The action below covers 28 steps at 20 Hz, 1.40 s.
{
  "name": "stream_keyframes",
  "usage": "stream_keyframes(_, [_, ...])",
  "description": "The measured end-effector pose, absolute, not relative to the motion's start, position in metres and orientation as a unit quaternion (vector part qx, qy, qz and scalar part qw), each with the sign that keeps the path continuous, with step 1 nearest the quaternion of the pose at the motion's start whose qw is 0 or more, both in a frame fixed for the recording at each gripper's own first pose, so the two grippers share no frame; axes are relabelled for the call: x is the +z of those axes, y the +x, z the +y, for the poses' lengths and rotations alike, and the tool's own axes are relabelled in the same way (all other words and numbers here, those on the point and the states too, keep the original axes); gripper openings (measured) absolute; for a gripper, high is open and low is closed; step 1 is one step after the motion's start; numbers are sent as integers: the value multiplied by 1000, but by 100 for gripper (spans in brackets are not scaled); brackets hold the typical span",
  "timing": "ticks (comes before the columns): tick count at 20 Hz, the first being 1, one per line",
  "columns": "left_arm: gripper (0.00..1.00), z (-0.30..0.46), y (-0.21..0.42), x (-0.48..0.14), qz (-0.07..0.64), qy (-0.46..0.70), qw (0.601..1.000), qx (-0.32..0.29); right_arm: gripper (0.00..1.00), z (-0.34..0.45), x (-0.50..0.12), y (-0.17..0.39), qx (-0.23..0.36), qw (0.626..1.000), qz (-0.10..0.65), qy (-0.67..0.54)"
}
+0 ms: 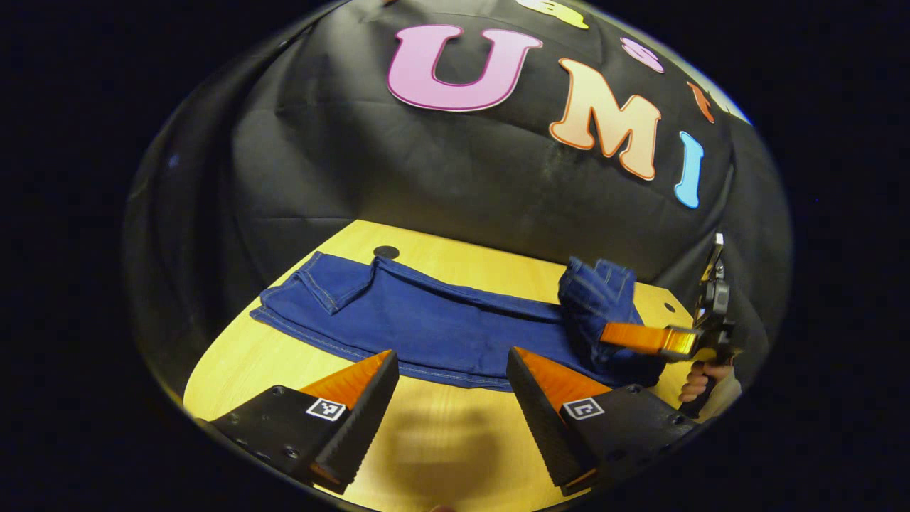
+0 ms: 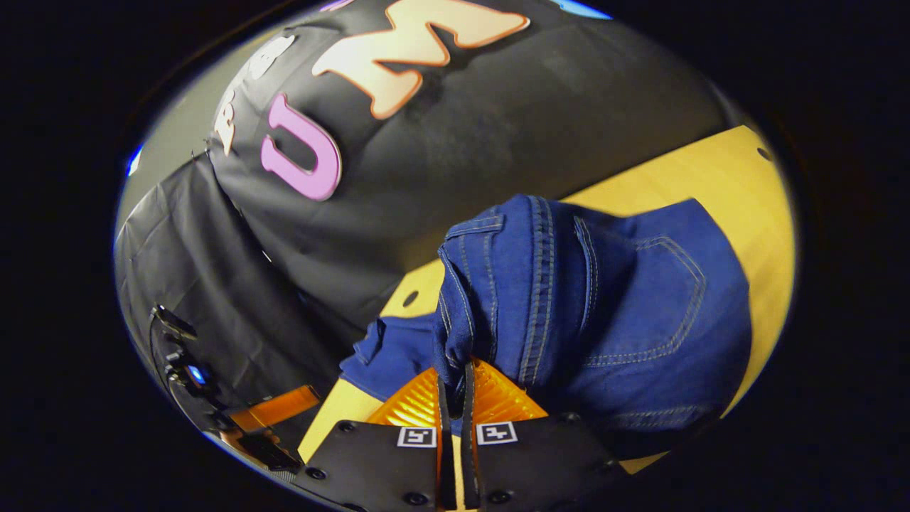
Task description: Grasp the waist and the cuffs of the jeans and fold them to make the two legs overlap; first hold the waist and fold one-third of the jeans toward the cuffs, then hold the cuffs and fold the remaining one-third in the same direction to finish folding.
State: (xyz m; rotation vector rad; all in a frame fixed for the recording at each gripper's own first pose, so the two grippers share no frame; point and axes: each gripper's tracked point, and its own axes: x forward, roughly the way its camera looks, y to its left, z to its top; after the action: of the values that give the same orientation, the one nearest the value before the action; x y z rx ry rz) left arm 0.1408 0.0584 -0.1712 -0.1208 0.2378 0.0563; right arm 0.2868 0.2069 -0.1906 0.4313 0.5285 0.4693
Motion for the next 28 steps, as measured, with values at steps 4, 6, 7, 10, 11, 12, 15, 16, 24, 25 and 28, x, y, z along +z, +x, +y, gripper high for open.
stream_keyframes(4, [94, 115, 144, -164, 97, -58, 991, 74, 6, 213, -196, 281, 230, 920, 255, 189])
stream_keyframes(6, [94, 145, 147, -160, 85, -71, 989, 100, 10, 216, -195, 280, 236, 922, 247, 180])
stream_keyframes(7, [94, 158, 148, -158, 79, -79, 988, 109, 14, 215, -194, 279, 233, 924, 245, 176])
stream_keyframes(10, [94, 196, 155, -164, 77, -87, 983, 139, 39, 227, -179, 265, 257, 912, 248, 203])
stream_keyframes(11, [95, 207, 159, -165, 76, -86, 982, 147, 59, 234, -170, 259, 265, 909, 243, 210])
stream_keyframes(12, [94, 217, 163, -164, 75, -83, 982, 154, 80, 231, -166, 259, 257, 918, 232, 196])
stream_keyframes(15, [94, 244, 181, -167, 75, -65, 982, 160, 98, 223, -152, 250, 247, 927, 226, 171])
stream_keyframes(16, [94, 253, 189, -170, 79, -58, 982, 163, 98, 219, -144, 244, 245, 925, 228, 179])
stream_keyframes(24, [94, 300, 227, -213, 131, -11, 976, 171, 98, 128, -67, 218, 152, 952, 176, 197])
stream_keyframes(25, [94, 302, 228, -216, 137, -7, 976, 170, 94, 115, -57, 217, 140, 955, 166, 204])
stream_keyframes(28, [94, 304, 231, -223, 148, 5, 974, 169, 98, 85, -31, 210, 121, 951, 149, 243])
